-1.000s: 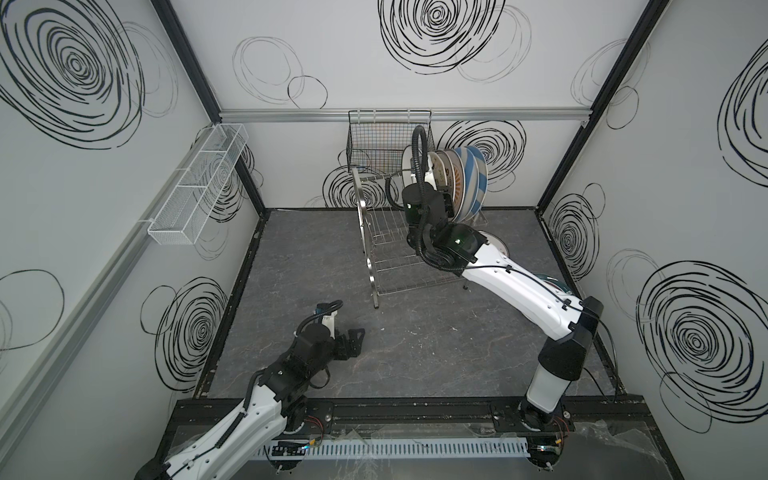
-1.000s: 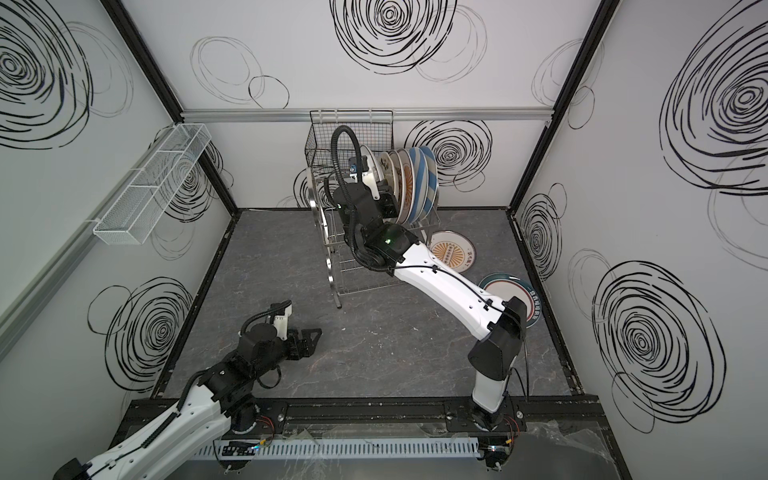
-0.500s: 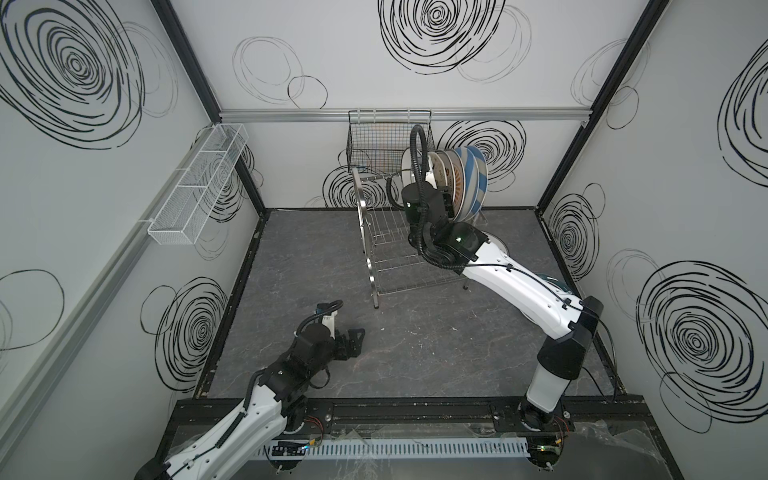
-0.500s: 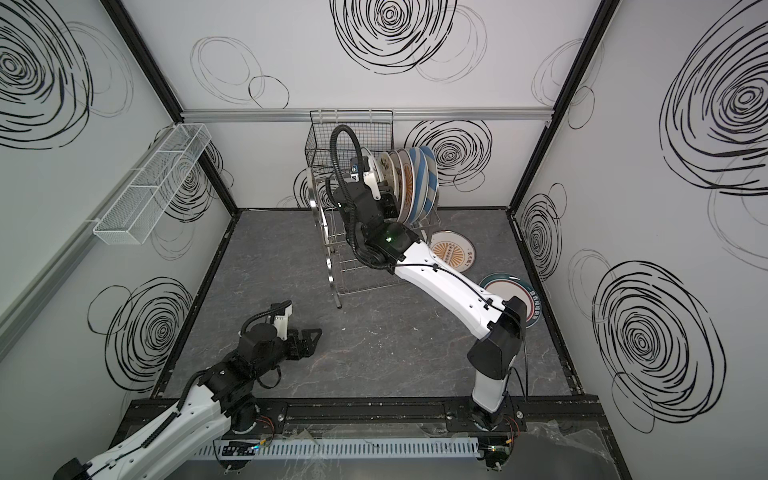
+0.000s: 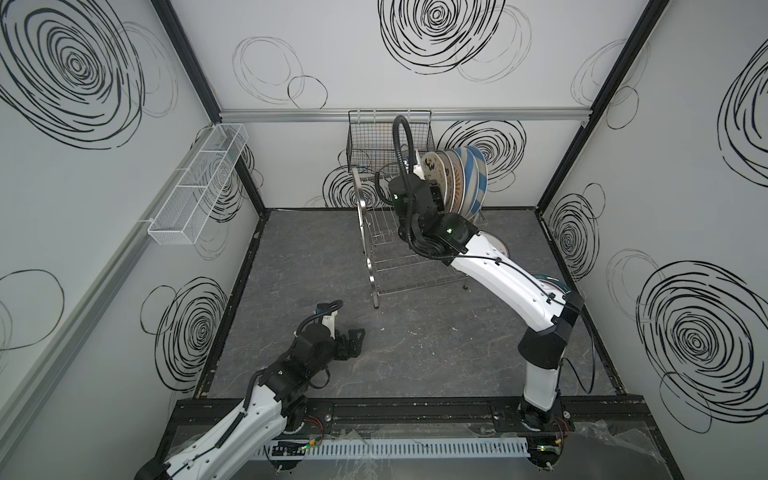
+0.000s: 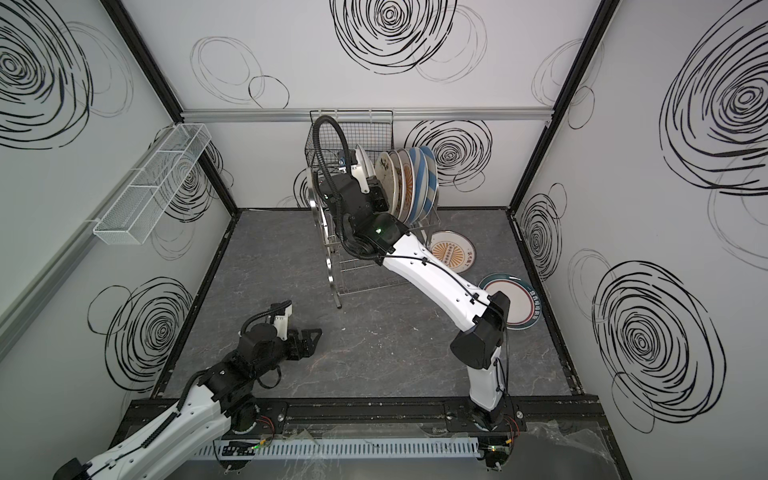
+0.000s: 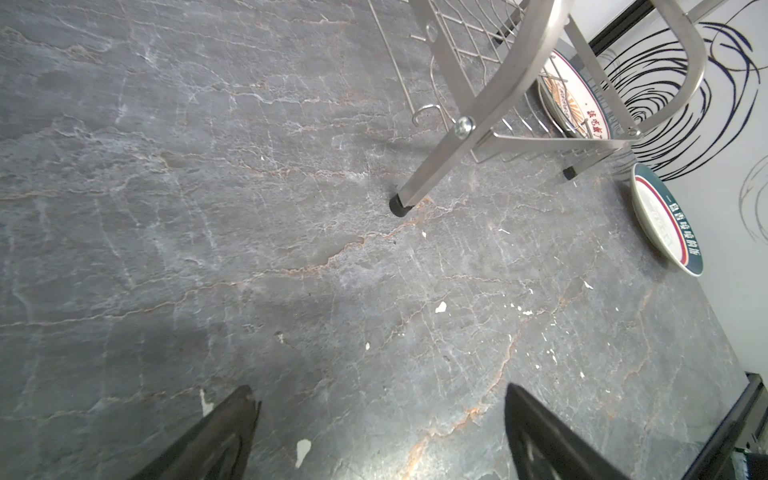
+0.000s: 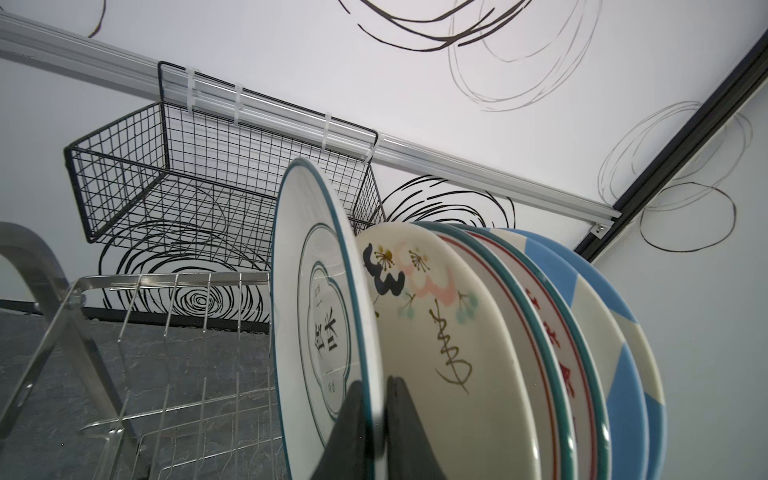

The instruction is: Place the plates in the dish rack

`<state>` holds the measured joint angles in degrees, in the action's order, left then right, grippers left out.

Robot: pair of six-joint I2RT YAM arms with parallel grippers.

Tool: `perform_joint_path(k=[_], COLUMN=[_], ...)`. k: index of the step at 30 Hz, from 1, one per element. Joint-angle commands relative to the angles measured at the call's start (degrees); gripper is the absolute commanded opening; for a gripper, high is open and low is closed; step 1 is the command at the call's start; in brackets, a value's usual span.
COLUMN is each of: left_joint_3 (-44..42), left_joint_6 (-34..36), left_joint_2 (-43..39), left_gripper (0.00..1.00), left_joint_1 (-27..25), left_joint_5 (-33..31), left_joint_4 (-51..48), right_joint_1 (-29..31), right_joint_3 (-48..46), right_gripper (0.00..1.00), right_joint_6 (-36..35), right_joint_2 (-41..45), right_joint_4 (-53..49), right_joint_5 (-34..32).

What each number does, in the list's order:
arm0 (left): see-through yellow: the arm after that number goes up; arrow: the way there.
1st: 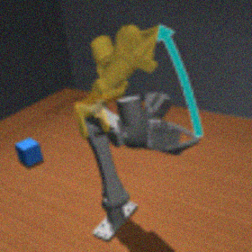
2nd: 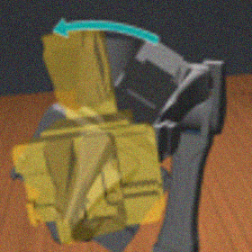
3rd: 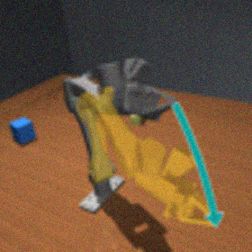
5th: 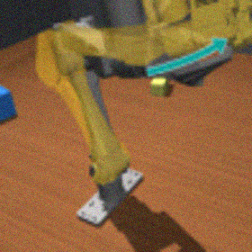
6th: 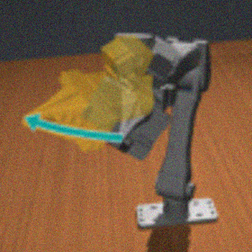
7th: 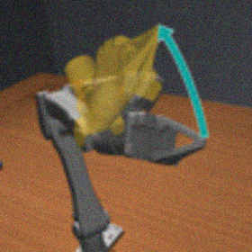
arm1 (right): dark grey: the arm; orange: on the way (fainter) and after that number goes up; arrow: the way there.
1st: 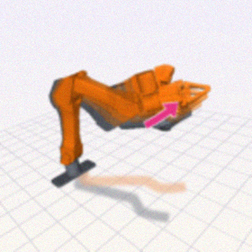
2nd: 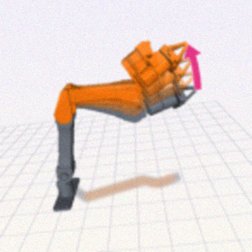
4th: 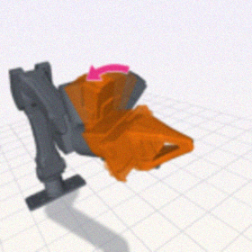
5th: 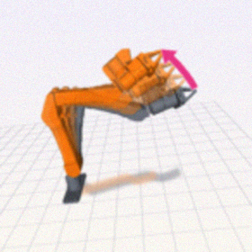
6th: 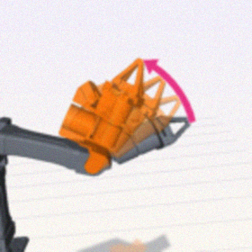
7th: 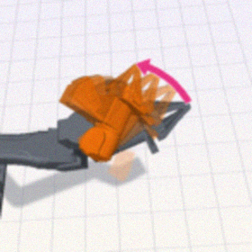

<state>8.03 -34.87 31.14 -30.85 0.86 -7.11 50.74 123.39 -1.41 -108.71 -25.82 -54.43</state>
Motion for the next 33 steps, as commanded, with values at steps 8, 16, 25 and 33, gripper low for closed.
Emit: perform_joint_path(k=[8,16,25,33], left_joint_3=[-0.16,-0.21,-0.2,-0.16], left_joint_6=[0.86,0.77,0.77,0.77], left_joint_2=[-0.63,-0.72,-0.64,-0.64], left_gripper=[0.96,0.96,0.96,0.96], left_joint_1=[-0.36,-0.4,-0.4,-0.44], left_joint_5=[0.1,-0.06,-0.03,-0.19], left_joint_4=[2.28,2.28,2.28,2.19], right_joint_1=[-0.02,0.56,0.83,0.26], right_joint_3=[1.93,-2.39,-5.43,-6.01], right_gripper=[0.14,0.2,0.23,0.15], right_joint_6=[1.31,2.64,0.14,-1.25], right_joint_2=[0.64,3.86,6.73,7.19], right_joint_4=[-3.14,-2.84,0.18,3.66], right_joint_5=[-0.73,-0.86,-2.31,1.79])
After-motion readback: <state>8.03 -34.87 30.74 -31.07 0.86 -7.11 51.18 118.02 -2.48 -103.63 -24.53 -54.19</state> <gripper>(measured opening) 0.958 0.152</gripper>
